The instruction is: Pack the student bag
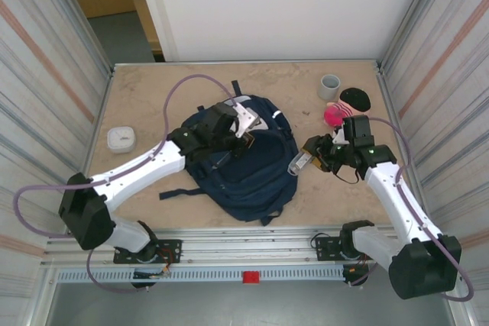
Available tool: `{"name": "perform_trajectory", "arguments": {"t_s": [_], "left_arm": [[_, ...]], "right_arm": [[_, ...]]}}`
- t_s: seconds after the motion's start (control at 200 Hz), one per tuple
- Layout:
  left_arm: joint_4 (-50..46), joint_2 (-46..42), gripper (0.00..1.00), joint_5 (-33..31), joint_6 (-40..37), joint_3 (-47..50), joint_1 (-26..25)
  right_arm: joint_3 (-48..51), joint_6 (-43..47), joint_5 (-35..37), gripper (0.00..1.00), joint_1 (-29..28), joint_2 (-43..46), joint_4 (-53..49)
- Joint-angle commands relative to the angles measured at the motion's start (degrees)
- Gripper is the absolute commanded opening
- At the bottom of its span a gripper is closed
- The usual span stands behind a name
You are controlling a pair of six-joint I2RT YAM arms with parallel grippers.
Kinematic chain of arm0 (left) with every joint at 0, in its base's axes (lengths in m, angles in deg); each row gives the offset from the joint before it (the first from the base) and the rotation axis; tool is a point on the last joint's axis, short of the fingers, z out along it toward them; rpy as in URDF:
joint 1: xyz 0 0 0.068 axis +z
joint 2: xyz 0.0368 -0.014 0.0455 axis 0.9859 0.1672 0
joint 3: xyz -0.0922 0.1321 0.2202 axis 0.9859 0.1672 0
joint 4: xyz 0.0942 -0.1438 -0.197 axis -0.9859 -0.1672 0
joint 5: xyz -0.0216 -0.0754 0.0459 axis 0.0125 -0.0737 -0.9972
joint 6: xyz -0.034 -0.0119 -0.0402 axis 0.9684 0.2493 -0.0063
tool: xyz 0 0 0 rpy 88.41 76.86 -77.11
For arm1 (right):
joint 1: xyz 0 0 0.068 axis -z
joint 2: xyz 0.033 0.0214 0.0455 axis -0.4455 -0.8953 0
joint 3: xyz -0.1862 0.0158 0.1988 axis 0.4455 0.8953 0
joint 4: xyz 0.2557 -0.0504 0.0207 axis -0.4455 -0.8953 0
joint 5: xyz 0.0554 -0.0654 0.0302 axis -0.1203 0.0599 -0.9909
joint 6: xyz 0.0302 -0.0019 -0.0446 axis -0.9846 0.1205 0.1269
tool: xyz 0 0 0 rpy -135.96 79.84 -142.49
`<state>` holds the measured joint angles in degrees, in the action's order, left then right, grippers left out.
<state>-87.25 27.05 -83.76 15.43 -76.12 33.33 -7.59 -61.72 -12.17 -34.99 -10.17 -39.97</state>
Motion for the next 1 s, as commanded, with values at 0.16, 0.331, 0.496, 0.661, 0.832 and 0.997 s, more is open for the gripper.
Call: {"name": "perform_trajectory", "arguments": {"t_s": [0.16, 0.331, 0.496, 0.661, 0.832, 0.997], "left_arm": [[9.38, 3.82, 0.00, -2.72, 14.20, -3.91, -0.06], [10.25, 4.71, 0.00, 0.48, 19.13, -4.06, 1.14], [9.36, 4.76, 0.00, 3.59, 23.02, -5.07, 2.72], [10.99, 4.76, 0.00, 6.28, 23.46, -4.91, 3.01], [13.80, 4.29, 0.00, 9.82, 24.46, -4.39, 3.19], [14.88, 3.38, 0.00, 10.72, 24.48, -4.24, 3.28]], "right_arm": [[-5.25, -2.41, -6.81, 0.44, -0.29, 4.07, -3.16], [-3.27, -11.57, -4.25, 0.44, -7.20, 5.67, 5.41], [0.11, -21.39, 0.40, 0.44, -14.22, 4.76, 15.83], [0.40, -24.82, 5.13, 0.44, -18.02, 2.60, 18.64], [3.73, -30.25, 8.44, 0.46, -18.11, -1.39, 23.61], [3.69, -32.06, 10.73, 0.48, -17.91, -6.03, 28.99]]}}
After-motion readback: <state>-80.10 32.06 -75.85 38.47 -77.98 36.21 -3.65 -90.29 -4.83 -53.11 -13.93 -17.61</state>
